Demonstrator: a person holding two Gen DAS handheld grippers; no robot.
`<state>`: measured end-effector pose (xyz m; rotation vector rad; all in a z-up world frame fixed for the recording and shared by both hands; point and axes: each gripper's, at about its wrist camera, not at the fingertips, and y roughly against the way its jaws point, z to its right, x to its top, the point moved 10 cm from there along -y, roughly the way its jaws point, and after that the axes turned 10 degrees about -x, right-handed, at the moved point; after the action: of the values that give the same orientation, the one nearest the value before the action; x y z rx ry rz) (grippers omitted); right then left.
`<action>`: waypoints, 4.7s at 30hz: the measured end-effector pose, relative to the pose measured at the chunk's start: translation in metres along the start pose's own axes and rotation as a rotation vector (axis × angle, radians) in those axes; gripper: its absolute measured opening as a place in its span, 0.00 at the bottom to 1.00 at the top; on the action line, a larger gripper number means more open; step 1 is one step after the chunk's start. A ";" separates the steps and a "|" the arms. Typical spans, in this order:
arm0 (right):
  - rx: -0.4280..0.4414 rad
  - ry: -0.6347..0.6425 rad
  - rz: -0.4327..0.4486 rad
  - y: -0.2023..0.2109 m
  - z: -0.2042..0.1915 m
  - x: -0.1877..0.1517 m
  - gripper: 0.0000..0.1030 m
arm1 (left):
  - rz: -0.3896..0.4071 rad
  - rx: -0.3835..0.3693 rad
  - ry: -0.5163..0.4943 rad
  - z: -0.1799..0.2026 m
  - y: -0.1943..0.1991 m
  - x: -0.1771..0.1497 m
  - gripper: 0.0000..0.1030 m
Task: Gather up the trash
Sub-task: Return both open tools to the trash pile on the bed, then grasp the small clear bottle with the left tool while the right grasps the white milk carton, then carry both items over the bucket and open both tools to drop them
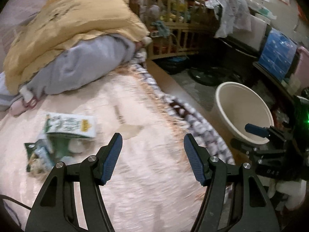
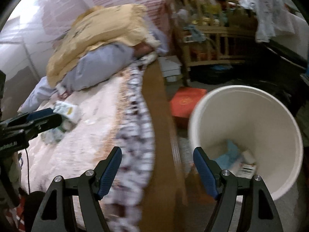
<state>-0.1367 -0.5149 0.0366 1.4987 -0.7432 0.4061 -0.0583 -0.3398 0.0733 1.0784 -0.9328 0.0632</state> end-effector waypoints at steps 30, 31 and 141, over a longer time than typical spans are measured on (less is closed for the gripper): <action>0.261 0.260 -0.072 -0.071 -0.223 0.030 0.77 | -0.029 0.049 0.312 -0.192 -0.008 -0.082 0.63; 0.265 0.282 -0.058 -0.075 -0.230 0.038 0.77 | -0.030 0.038 0.320 -0.194 -0.012 -0.082 0.63; -0.170 -0.137 -0.008 0.004 0.165 -0.013 0.52 | -0.081 -0.297 -0.108 0.178 -0.105 0.031 0.09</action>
<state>-0.1800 -0.6736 0.0166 1.3784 -0.8586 0.2295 -0.1001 -0.5426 0.0440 0.8482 -0.9600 -0.1971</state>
